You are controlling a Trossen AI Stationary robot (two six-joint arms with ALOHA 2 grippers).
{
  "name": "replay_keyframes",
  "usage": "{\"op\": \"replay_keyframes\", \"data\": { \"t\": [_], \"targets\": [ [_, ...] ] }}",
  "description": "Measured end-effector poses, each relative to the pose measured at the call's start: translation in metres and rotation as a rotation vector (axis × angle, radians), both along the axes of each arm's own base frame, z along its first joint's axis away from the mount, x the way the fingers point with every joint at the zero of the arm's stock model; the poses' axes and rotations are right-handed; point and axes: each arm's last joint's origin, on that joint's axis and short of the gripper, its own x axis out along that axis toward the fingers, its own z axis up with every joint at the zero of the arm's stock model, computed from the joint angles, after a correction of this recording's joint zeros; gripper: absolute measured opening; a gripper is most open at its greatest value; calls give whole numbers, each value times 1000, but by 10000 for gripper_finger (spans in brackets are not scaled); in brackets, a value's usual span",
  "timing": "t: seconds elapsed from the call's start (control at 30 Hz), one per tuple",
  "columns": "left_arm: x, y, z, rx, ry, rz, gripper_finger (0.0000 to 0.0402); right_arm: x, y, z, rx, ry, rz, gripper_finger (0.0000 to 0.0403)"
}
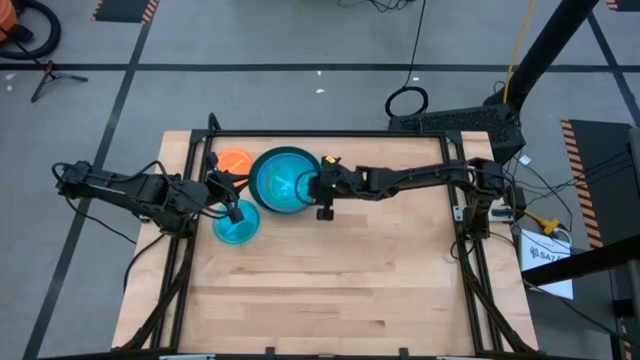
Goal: Stack plastic plates
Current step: Stack the small blue plate on top of the top small blue plate
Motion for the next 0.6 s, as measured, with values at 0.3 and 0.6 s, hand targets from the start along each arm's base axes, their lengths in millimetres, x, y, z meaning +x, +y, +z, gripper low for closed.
{"op": "replay_keyframes", "data": {
  "t": [0.3, 0.6],
  "targets": [
    [0, 0, 0, 0, -3, 0, 42, 1, -16, 3, -11, -55, -37, 132],
    [0, 0, 0, -37, -21, 16, 42, 5, 39, 5, 95, -54, 168, 132]
  ]
}}
